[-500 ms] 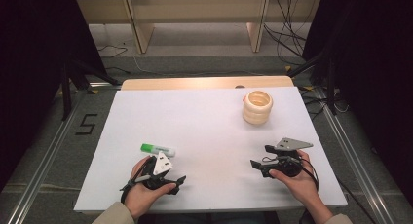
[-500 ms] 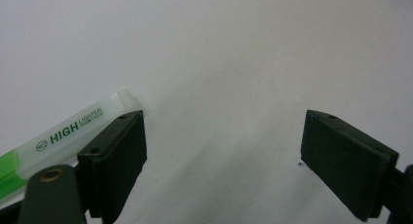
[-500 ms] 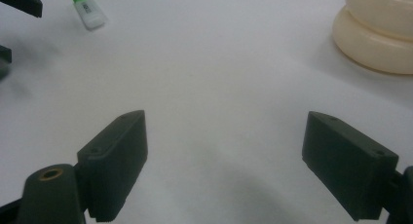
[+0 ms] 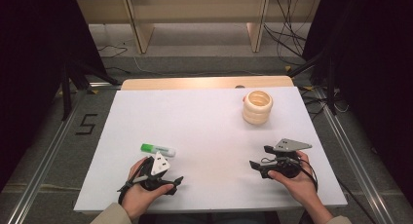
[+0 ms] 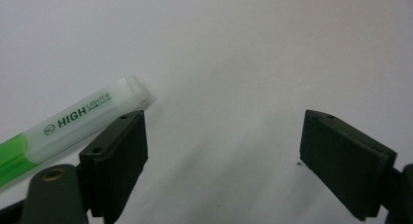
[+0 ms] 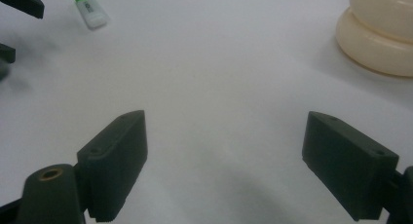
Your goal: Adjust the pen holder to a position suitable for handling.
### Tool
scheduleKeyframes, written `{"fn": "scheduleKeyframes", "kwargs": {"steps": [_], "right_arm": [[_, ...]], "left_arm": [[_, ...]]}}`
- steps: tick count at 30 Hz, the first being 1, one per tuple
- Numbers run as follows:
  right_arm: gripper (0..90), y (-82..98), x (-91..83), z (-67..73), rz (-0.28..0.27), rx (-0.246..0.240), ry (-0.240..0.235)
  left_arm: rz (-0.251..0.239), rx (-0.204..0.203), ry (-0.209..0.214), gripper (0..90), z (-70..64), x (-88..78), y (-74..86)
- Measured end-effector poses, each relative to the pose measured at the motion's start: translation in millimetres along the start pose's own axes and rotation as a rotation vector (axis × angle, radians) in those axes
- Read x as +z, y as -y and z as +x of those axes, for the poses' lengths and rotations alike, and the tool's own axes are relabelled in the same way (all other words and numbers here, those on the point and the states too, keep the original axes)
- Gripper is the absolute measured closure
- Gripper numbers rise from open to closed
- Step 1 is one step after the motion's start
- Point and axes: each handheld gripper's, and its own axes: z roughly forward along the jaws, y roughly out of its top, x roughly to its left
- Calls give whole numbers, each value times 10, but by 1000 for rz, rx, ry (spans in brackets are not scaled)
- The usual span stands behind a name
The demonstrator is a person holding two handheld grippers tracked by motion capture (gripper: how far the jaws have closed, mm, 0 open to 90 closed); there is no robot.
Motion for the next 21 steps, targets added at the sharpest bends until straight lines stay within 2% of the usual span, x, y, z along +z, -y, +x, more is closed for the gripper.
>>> {"fn": "scheduleKeyframes", "kwargs": {"steps": [7, 16, 21], "right_arm": [[173, -12, 15, -3, -2, 8, 0], [173, -27, 52, 13, 2, 3, -3], [173, -10, 27, 5, -3, 3, -2]], "left_arm": [[-1, -7, -25, 201, 51, -14, 19], [-24, -62, -80, 249, 162, -53, 30], [-28, -61, -95, 254, 166, -55, 4]]}}
